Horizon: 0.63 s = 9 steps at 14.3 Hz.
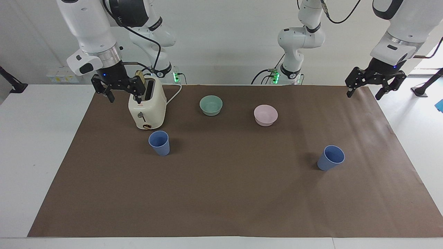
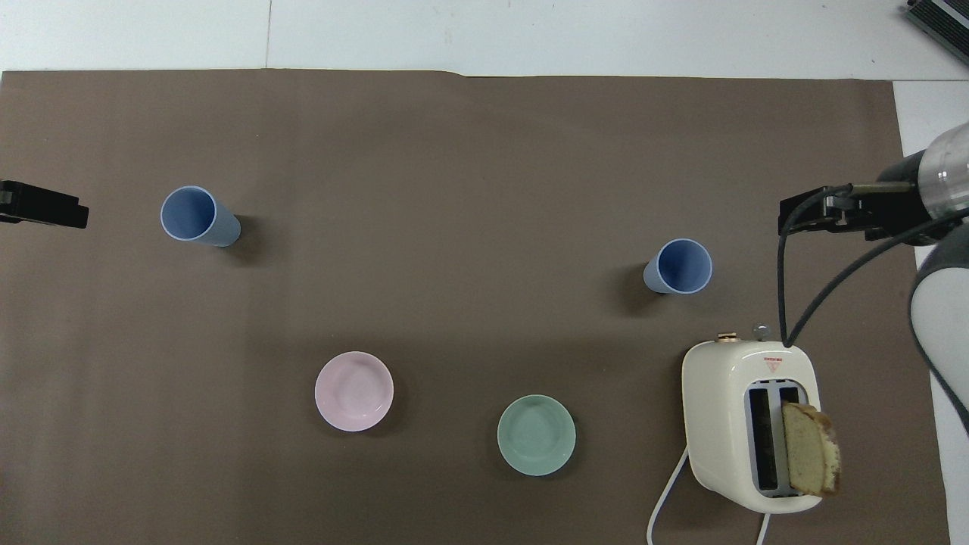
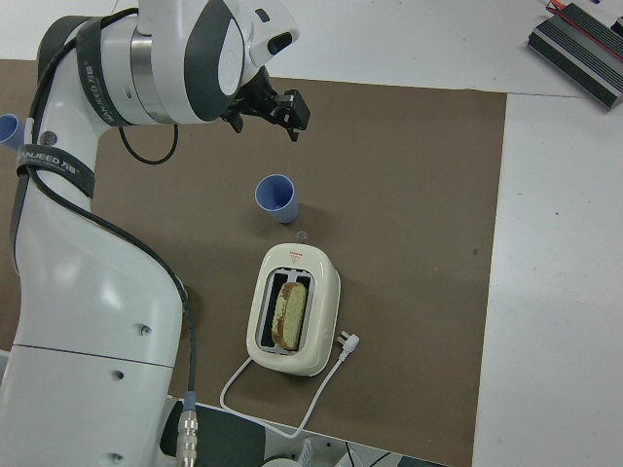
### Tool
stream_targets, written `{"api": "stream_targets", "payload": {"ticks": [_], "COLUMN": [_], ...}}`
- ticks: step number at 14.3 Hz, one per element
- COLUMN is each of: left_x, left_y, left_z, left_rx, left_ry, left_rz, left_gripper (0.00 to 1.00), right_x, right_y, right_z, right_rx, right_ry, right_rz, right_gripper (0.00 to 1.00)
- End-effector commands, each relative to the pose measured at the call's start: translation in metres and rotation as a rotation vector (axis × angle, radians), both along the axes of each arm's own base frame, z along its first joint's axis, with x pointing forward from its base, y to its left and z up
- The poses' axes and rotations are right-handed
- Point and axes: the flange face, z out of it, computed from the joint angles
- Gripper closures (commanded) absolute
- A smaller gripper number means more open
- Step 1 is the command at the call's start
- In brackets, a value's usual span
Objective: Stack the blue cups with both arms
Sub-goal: 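Reach the left gripper to the blue cup nearest it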
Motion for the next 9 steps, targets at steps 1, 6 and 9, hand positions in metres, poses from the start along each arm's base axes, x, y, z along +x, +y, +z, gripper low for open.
{"api": "stream_targets", "payload": {"ticks": [1,6,9], "left_x": [0.003,0.014,0.016], "left_y": [0.001,0.002,0.004], "left_z": [-0.015,-0.061,-0.091], "left_rx": [-0.01,-0.01,-0.01], "left_ry": [-0.017,-0.017,-0.011], "left_rz": [-0.008,-0.003,0.004], "left_gripper": [0.0,0.0,0.0], "right_x": [-0.007,-0.007,-0.007], "right_y": [-0.005,-0.004,-0.004], "right_z": [0.001,0.001,0.001], "right_rx": [0.001,0.001,0.001], "right_ry": [-0.007,-0.007,-0.007], "right_rz": [0.014,0.016,0.016], "right_gripper": [0.0,0.0,0.0]}}
